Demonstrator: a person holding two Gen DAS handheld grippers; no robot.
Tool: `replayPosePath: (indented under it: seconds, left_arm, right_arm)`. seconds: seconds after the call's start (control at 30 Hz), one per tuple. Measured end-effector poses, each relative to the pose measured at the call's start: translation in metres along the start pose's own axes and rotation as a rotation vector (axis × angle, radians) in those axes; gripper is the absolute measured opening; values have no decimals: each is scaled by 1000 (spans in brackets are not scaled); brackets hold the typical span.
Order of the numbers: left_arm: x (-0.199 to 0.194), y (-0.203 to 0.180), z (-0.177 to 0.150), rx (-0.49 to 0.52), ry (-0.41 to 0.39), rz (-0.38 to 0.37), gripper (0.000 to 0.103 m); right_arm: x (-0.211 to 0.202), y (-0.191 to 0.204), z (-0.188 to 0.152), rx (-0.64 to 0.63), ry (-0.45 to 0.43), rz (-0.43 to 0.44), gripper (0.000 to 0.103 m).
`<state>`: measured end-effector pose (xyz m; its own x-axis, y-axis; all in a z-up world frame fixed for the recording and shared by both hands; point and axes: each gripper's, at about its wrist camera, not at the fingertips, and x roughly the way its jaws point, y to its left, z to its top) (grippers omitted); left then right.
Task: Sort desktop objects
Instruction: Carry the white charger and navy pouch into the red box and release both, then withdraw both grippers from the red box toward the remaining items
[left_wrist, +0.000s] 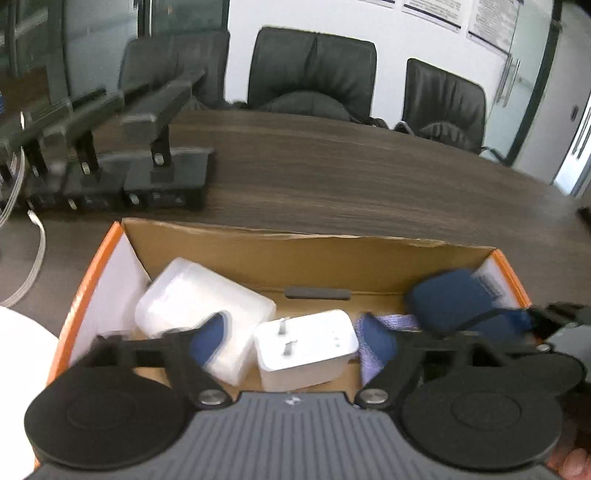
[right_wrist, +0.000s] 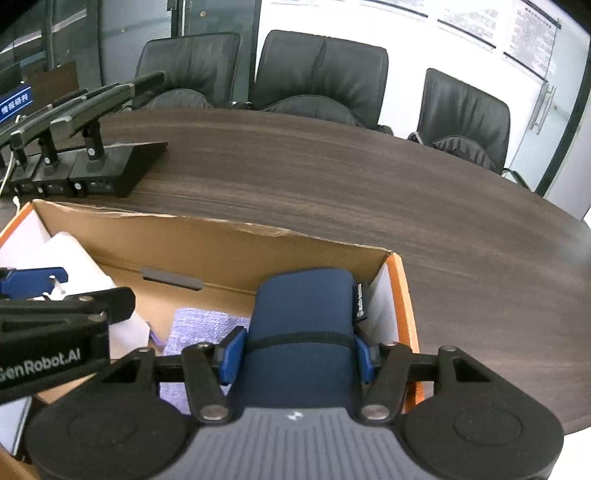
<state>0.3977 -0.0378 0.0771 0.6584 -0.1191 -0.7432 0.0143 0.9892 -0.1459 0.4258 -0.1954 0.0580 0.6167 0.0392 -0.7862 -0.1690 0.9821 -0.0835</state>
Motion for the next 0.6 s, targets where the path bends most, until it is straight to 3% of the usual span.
replayPosePath:
  seconds: [0.07,0.17,0.27,0.4,0.6]
  left_arm:
    - [-7,11,9,-31,15,-47,92]
    - [-28,15,19,-15,6,24,93]
    - [-47,15,23,14,75,99,102]
    - [-71,14,15,65,187,137,102]
    - [-130,13,-10,82,131,114,103]
  right_arm:
    - [-9,-7,4,56,56,74,73]
    - [-28,-14,9,145,84,128,74]
    - [-52,-17,11,168,126,123,81]
    - [-85,-15,7,155,186,84,84]
    - [-151,-9,-20,114,150,56,84]
